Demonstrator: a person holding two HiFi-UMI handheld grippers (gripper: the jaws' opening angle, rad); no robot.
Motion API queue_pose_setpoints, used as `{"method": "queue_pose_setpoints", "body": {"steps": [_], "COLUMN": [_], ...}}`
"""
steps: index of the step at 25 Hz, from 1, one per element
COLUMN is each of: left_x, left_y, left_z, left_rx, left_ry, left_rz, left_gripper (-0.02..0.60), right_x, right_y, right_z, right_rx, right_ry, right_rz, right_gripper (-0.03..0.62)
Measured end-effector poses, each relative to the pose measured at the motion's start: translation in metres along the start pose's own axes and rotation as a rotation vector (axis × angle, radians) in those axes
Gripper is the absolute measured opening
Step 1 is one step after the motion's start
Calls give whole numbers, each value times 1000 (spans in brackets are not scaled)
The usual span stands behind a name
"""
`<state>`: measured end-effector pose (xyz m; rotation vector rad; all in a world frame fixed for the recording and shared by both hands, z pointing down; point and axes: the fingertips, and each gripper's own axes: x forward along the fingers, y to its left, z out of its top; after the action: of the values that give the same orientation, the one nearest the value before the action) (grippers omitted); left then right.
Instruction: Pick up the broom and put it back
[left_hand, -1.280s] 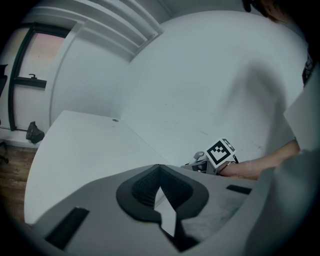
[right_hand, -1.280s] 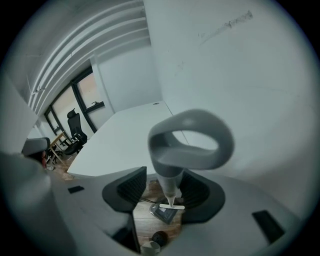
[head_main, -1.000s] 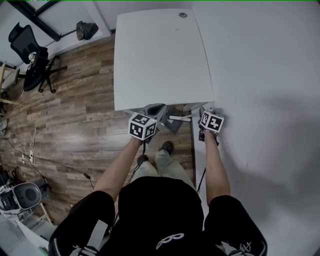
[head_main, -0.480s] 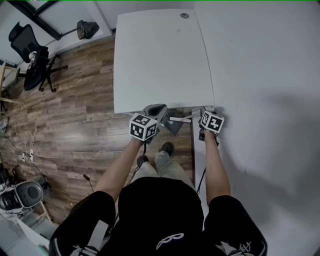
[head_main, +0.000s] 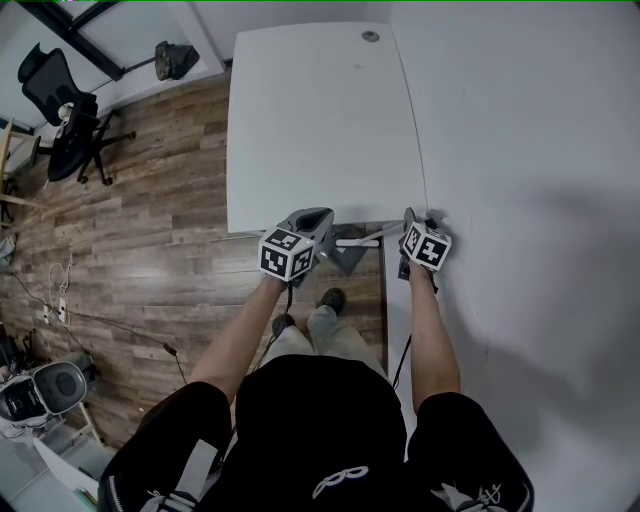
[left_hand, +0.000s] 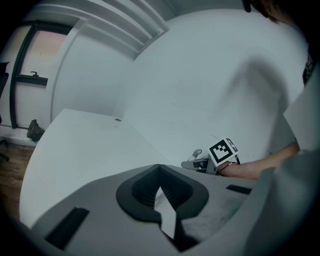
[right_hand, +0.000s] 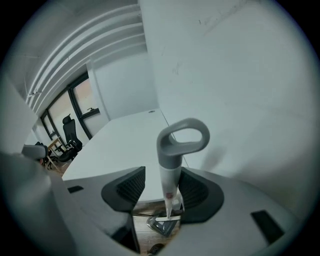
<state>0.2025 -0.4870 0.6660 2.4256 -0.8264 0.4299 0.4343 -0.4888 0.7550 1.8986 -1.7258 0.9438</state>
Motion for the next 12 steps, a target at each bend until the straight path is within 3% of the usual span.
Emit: {"method": "queue_pose_setpoints", "body": {"steps": [12], "left_x": [-3], "left_y": [1], "left_z": [2], "left_rx": [1], "left_ry": [4], "left_rz": [-13], "left_gripper": [11], "right_x": [-3], "right_y": [-5], "right_z": [-14], "right_rx": [-6], "right_ry": [44], "right_rz": [-33], "right_gripper": [218]}}
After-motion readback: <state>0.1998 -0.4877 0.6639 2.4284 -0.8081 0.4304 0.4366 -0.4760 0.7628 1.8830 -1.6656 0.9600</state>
